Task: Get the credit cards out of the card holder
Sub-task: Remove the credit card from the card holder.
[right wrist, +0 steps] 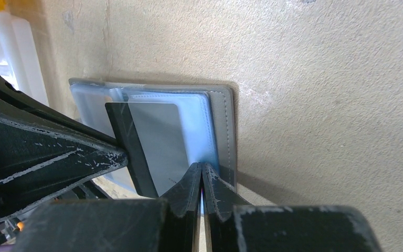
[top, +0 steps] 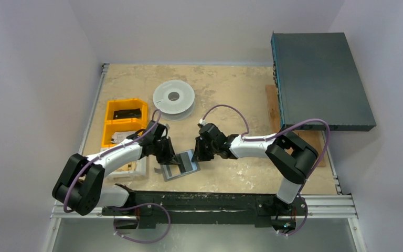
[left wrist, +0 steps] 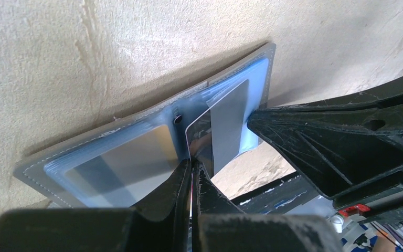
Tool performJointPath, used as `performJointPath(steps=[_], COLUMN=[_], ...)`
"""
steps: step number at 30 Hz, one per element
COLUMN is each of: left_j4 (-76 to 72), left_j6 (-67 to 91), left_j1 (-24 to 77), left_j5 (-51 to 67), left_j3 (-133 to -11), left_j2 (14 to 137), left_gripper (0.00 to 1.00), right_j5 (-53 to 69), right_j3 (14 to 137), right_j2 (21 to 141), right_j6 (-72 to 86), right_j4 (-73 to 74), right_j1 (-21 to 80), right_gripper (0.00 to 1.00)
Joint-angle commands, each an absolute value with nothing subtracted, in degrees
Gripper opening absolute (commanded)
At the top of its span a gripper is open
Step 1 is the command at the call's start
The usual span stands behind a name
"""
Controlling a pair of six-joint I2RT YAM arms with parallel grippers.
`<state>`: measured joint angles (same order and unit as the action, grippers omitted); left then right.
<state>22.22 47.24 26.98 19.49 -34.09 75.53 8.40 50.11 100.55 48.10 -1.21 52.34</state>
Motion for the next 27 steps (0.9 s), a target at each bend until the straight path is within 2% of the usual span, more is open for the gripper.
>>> performJointPath(steps=[1, 22, 27], left_j4=[24.04, 33.22, 35.06], left_j6=[45.13, 42.69, 42.04], left_j1=[26.31, 23.46, 23.47], left_j5=[19.18, 17.00, 17.61], left_j3=[-33.22, -34.07, -35.11], left_j2=[73.92, 64.27, 61.90], left_gripper=[0.00, 0.00, 0.00], right_j5=[3.69, 3.61, 4.37], right_j3=[47.05, 49.66, 53.17], right_j2=[104.42, 100.57, 97.22], right_j6=[46.79, 45.19, 43.63], right_j4=[6.40, 8.06, 8.74], right_j1=[52.38, 52.38, 52.38], right_gripper=[0.02, 0.02, 0.08])
